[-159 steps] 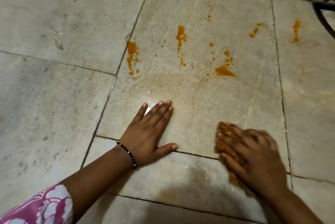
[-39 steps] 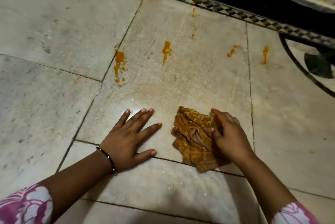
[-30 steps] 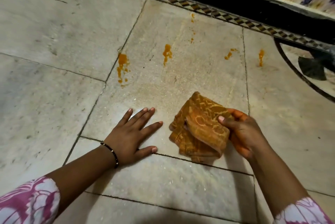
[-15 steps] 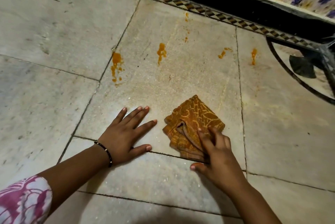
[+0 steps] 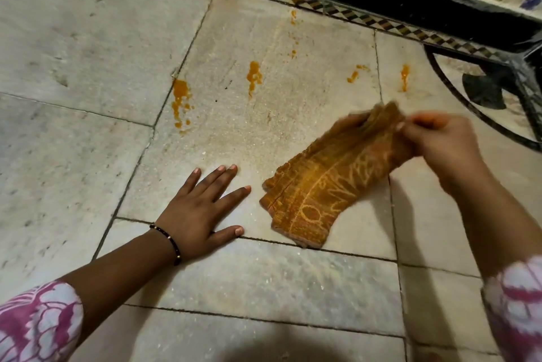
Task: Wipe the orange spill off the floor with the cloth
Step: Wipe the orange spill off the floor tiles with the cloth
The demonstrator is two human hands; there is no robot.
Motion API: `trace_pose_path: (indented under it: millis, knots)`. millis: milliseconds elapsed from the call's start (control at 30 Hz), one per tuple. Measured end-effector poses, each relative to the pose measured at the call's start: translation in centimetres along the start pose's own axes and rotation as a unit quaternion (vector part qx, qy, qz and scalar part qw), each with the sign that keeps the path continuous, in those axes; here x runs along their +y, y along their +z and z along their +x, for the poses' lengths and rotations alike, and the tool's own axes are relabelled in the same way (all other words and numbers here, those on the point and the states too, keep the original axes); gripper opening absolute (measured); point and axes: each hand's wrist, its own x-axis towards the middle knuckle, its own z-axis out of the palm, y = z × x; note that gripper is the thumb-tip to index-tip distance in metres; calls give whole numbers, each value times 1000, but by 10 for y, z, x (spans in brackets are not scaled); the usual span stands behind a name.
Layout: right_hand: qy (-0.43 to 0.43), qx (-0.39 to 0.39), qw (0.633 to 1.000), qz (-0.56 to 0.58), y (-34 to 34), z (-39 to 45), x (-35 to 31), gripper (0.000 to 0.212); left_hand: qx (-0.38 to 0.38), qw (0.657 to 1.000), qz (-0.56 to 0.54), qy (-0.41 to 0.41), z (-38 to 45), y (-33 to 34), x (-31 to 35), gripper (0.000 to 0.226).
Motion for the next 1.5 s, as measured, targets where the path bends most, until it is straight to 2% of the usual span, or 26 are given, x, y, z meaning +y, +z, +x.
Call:
trace_pose_path:
  millis: [33,67,133,167,233,333,467,567,633,700,800,867,967,1033,1067,1133,1200,1267,1333,1400,1467,1500]
  knots:
    - [17,40,998,-36,-7,22,1,10,-1,1000,-2,0,0,0,0,68]
    - [38,65,994,-79,-11,38,4,21,-1,1000,-4,0,0,0,0,68]
    - [70,103,984,-131,-5,47,10,36,0,1000,-8,-1,-1,0,0,68]
    - [64,109,981,-144,5,40,12,37,1,1000,-7,-2,-1,0,1,68]
    - [13,61,986,-154,37,13,23,33,3,1000,-7,-2,-1,0,0,68]
    - [-54,-91,978,-181,88,-40,39,42,-1,1000,-9,-2,-1,1,-1,68]
    - [-170,-124,934,-289,104,-54,39,58,-2,1000,0,3,-1,1,-3,68]
    - [-205,-175,885,-379,106,-49,28,42,-1,1000,-4,-2,-1,1,-2,67]
    - [-199,-202,880,-380,106,-47,22,24,-1,1000,-5,-1,-1,0,-2,67]
    - [-195,-200,906,-319,101,-48,18,13,-2,1000,-3,0,-1,0,-3,67]
    - [-202,-145,945,-214,95,-47,11,13,-5,1000,3,-1,-1,0,-2,68]
    - [-191,-139,960,-152,98,-42,8,18,-7,1000,0,-3,-1,-1,-1,68]
    - [-160,-151,970,-99,106,-30,11,43,-11,1000,-1,-3,-2,-1,-2,68]
    - [-105,-84,980,-146,112,-16,23,52,-13,1000,2,-5,-2,0,-2,69]
    - [-46,-53,979,-193,117,-10,29,59,-13,1000,2,-4,-1,0,-3,69]
    - [73,-35,957,-278,132,0,38,75,-12,1000,0,-2,-1,0,-3,68]
    - [93,-38,936,-337,153,0,39,83,-11,1000,-2,-4,0,-1,-2,68]
    - [18,-60,928,-366,168,-16,37,82,-12,1000,-3,-4,0,-2,-2,68]
    - [-109,-109,919,-364,167,-51,40,78,-12,1000,-3,-2,0,-2,-1,68]
    - [-217,-171,892,-357,148,-90,55,74,-14,1000,-6,-1,-1,-2,-1,68]
    - [-255,-195,873,-368,122,-108,81,69,-14,1000,-10,1,-1,-2,-2,70]
    - [-241,-183,877,-372,110,-104,92,69,-12,1000,-12,3,-1,-2,-2,71]
